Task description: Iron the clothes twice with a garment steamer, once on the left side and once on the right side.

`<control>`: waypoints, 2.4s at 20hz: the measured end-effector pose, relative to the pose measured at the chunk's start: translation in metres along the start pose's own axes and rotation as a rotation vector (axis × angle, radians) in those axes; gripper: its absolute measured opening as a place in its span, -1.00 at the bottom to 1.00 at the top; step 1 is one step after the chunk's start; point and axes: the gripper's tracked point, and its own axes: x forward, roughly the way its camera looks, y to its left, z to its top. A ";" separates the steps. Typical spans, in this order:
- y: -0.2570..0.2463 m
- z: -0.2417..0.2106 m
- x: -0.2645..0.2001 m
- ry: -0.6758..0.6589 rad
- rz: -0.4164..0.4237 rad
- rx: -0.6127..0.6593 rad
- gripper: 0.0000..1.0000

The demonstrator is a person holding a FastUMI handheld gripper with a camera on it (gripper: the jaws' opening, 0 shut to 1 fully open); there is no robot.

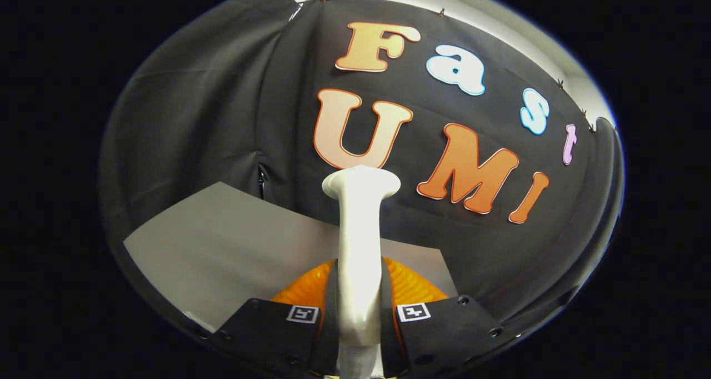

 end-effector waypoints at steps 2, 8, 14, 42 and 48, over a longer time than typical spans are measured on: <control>-0.001 -0.002 -0.024 -0.038 0.002 0.001 -0.25; -0.004 0.017 -0.119 -0.210 -0.004 -0.037 -0.25; -0.025 0.022 -0.214 -0.341 0.000 0.034 -0.26; -0.291 -0.114 -0.289 -0.445 -0.182 0.195 -0.26; -0.313 -0.123 -0.266 -0.440 -0.162 0.227 -0.26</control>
